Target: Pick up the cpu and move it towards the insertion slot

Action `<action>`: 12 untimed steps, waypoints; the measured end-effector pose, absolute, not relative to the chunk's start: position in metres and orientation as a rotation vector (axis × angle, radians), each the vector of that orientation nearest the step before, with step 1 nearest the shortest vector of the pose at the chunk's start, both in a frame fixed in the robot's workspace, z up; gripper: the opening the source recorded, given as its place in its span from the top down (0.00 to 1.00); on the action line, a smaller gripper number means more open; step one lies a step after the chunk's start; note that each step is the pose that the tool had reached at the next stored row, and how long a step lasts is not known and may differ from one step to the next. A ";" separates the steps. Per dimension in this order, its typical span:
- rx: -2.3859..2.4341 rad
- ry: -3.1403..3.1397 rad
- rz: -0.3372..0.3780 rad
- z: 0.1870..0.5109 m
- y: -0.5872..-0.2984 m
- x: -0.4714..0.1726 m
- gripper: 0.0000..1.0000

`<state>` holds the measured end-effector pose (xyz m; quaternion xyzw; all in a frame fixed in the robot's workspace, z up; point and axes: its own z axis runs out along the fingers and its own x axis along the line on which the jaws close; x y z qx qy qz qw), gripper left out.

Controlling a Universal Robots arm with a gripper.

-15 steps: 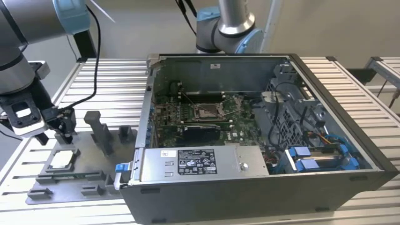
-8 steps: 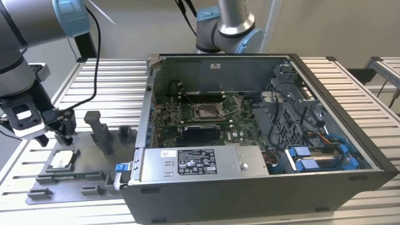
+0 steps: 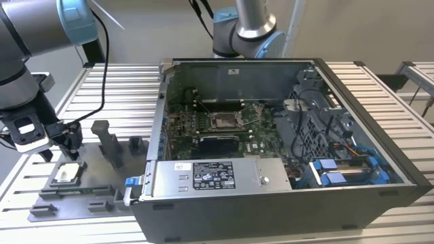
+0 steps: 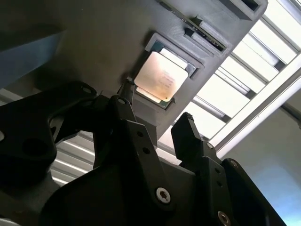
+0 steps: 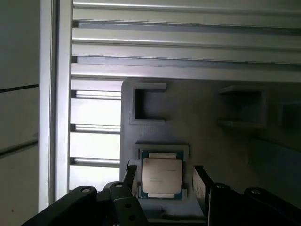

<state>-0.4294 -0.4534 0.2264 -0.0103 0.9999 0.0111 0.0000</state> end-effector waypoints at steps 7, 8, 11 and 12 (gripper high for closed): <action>-0.032 3.141 0.034 0.219 -0.461 -0.430 0.00; -0.032 3.141 0.034 0.218 -0.462 -0.429 0.00; -0.032 3.141 0.034 0.215 -0.464 -0.429 0.00; -0.032 3.141 0.034 0.214 -0.465 -0.429 0.00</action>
